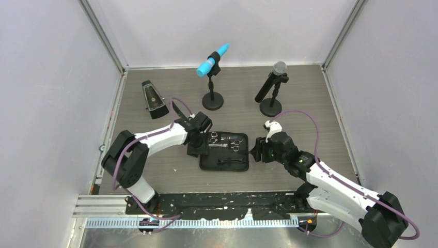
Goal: Sort the hair-cutting tools
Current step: Place the haircut tool in the hairdressing tool bag, then adjust the hairdressing tool bag at the center of the board, then move the comb to the center of the board.
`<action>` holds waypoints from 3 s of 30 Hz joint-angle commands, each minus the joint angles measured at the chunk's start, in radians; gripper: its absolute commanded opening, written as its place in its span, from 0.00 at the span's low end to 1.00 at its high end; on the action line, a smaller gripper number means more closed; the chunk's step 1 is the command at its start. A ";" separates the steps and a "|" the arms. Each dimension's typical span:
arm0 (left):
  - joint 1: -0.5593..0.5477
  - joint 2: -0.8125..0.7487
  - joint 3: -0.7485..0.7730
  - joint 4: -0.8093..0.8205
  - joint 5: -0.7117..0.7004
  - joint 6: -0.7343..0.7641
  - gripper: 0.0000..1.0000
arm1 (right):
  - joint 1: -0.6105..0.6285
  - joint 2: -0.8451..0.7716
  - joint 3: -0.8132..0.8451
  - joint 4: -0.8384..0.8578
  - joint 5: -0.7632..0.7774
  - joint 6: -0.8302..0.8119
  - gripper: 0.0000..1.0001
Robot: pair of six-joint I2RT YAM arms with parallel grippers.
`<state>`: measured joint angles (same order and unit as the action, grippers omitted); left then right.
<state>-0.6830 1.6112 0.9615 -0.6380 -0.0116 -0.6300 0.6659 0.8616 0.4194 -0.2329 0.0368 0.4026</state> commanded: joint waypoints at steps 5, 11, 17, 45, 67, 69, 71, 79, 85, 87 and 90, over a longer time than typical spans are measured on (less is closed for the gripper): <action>-0.077 -0.071 -0.037 0.157 0.187 -0.283 0.44 | 0.006 -0.069 0.037 -0.027 0.067 -0.013 0.56; -0.251 -0.079 0.069 0.166 0.208 -0.329 0.51 | 0.006 -0.092 0.048 -0.044 0.087 -0.031 0.57; -0.187 -0.223 0.095 -0.020 -0.121 -0.200 0.66 | 0.006 -0.114 0.057 -0.063 0.097 -0.049 0.57; 0.268 0.224 0.258 0.371 -0.148 0.107 0.67 | 0.004 -0.170 0.043 -0.085 0.112 -0.077 0.60; 0.324 0.171 0.199 0.428 -0.059 0.030 0.63 | 0.004 -0.177 0.052 -0.097 0.107 -0.073 0.60; 0.334 0.170 0.201 0.436 -0.064 0.029 0.63 | 0.004 -0.180 0.051 -0.096 0.110 -0.073 0.60; 0.344 0.170 0.204 0.441 -0.063 0.027 0.63 | 0.004 -0.182 0.049 -0.100 0.112 -0.073 0.60; 0.355 0.178 0.195 0.465 -0.050 0.021 0.63 | 0.004 -0.169 0.050 -0.100 0.115 -0.074 0.61; 0.355 0.209 0.185 0.429 -0.011 -0.005 0.62 | 0.004 -0.161 0.050 -0.091 0.108 -0.073 0.61; 0.355 0.218 0.186 0.393 -0.003 -0.006 0.61 | 0.004 -0.159 0.050 -0.091 0.106 -0.072 0.61; 0.355 0.222 0.168 0.385 0.045 -0.013 0.61 | 0.004 -0.161 0.050 -0.090 0.099 -0.071 0.61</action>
<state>-0.3317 1.8320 1.1358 -0.2314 -0.0265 -0.6239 0.6659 0.7025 0.4339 -0.3420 0.1322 0.3378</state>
